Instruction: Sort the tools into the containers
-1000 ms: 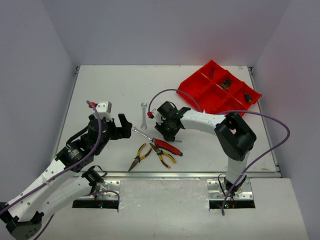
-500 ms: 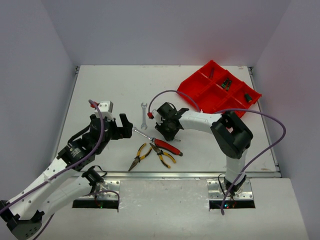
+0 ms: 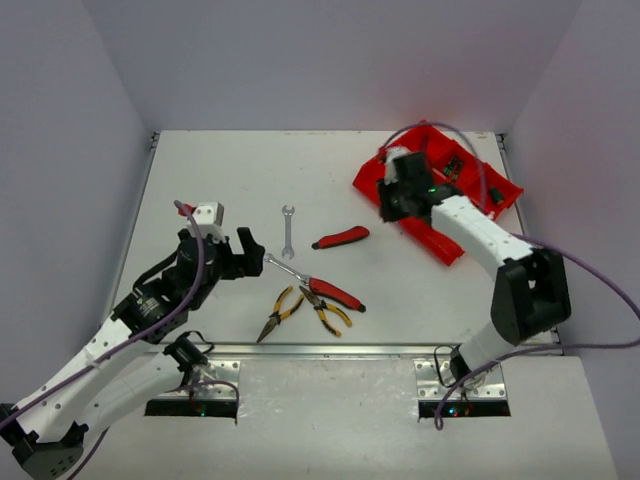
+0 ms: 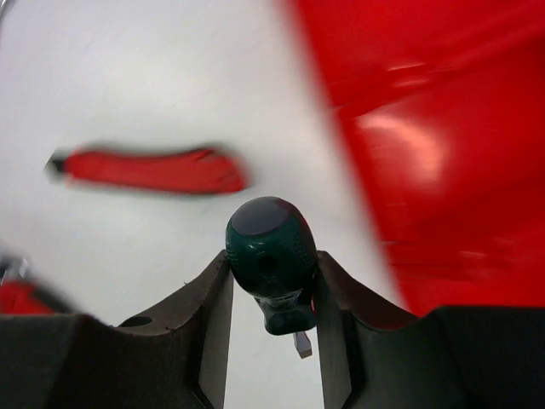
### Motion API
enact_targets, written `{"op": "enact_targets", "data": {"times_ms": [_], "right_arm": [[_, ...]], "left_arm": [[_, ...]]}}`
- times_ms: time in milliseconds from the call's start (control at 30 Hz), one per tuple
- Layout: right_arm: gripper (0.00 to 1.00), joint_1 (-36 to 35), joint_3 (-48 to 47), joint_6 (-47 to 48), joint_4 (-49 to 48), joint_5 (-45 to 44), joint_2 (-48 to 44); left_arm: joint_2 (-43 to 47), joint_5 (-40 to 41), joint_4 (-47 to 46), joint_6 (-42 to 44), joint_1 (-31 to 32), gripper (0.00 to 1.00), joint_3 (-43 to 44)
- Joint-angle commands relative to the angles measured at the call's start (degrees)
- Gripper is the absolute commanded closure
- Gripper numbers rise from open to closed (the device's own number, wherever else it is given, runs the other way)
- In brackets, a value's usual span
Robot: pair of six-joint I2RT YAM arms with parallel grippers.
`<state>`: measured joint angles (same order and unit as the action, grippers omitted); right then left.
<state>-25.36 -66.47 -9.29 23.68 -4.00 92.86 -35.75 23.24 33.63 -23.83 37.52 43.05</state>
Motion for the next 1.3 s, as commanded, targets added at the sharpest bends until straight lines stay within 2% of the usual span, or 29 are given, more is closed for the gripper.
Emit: {"op": "enact_targets", "data": {"times_ms": [0,67,133,300,433,667,767,800,833,867,933,1067,1200,1267], "right_arm": [[0.96,19.77,-6.59,-10.62,-1.63,-13.43,-7.4],[0.96,24.36,-9.28,-12.41,-1.79,-16.44,-5.86],[0.96,30.42,-15.64,-12.14,-1.44,-17.63,-0.27],[0.95,33.96,-23.21,-7.48,-2.4,-26.9,9.0],[0.92,36.37,-23.7,-5.34,-8.2,-23.13,14.49],[0.84,37.82,-25.91,-4.95,-9.26,-17.97,19.73],[0.74,38.38,-27.4,-3.81,-9.28,-13.23,22.91],[0.68,38.45,-28.02,-3.92,-8.62,-13.57,23.56],[0.55,38.46,-29.05,-4.5,-6.97,-15.44,24.38],[0.46,38.53,-28.93,-4.52,-6.81,-15.13,24.3],[0.34,38.45,-27.95,-4.83,-7.03,-14.57,22.27],[0.28,38.44,-25.29,-6.29,-7.6,-11.16,17.22],[0.25,37.13,-24.05,-9.97,-4.69,-3.94,11.61],[0.09,33.17,-22.11,-9.68,-3.99,-0.3,8.17]], "left_arm": [[1.67,0.48,-1.97,0.11,-0.34,0.0,0.11],[2.08,0.57,-1.9,0.1,-0.34,0.0,0.11],[2.92,0.64,-1.83,0.02,-0.32,0.0,0.11],[3.87,0.03,-2.28,0.15,-0.26,0.0,-0.16],[2.28,-1.35,-2.62,0.72,-0.27,0.0,-0.21],[1.54,-1.01,-2.34,0.63,-0.25,0.0,0.02],[1.73,-0.57,-2.34,0.54,-0.34,0.0,-0.16],[1.71,-0.56,-2.35,0.54,-0.33,0.0,-0.16],[1.55,-0.49,-2.41,0.54,-0.25,0.0,-0.14],[1.45,-0.57,-2.34,0.54,-0.26,0.0,-0.07],[1.11,-0.57,-2.34,0.54,-0.34,0.0,-0.07],[0.74,-0.76,-2.43,0.56,-0.33,0.0,0.02],[0.59,-0.59,-2.43,0.55,-0.25,0.0,0.02],[0.6,-0.03,-2.25,0.45,-0.33,0.0,0.11]]}}
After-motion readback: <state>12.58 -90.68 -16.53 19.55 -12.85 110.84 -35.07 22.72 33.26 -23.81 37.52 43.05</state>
